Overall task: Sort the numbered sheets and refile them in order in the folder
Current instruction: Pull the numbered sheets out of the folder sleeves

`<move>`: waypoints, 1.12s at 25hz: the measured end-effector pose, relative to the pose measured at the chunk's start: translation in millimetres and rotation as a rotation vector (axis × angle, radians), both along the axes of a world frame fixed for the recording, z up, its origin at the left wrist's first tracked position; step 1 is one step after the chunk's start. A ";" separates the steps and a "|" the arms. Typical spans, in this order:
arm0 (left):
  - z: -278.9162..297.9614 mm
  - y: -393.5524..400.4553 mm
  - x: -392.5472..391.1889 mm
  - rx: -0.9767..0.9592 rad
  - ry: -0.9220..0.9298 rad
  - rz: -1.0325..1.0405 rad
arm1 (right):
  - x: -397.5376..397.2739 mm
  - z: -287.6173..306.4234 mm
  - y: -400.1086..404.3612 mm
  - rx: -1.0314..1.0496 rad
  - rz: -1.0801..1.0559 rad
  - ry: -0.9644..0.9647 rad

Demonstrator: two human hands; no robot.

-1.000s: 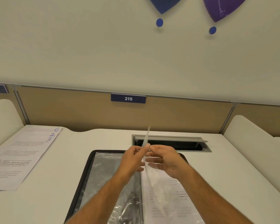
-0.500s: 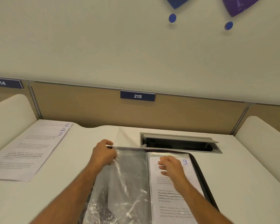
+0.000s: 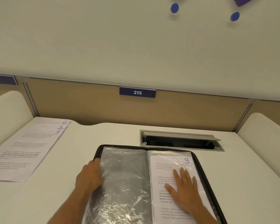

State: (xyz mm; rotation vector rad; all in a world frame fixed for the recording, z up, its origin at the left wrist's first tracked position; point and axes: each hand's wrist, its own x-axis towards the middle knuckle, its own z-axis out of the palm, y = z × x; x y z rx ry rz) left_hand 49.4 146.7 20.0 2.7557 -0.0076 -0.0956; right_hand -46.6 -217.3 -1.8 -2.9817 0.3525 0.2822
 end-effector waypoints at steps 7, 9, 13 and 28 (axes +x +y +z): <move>2.0 -64.9 10.1 0.093 -0.215 -0.252 | 28.9 16.0 -14.8 -0.121 0.015 -0.119; 1.4 -99.9 7.7 0.074 -0.186 -0.344 | 49.2 22.8 -20.1 -0.127 0.030 -0.092; -16.9 -159.7 6.1 0.105 -0.067 -0.408 | 89.2 29.4 -29.3 -0.076 0.055 -0.086; -55.1 -173.9 3.5 0.150 -0.018 -0.455 | 140.8 37.1 -32.5 -0.097 0.117 -0.214</move>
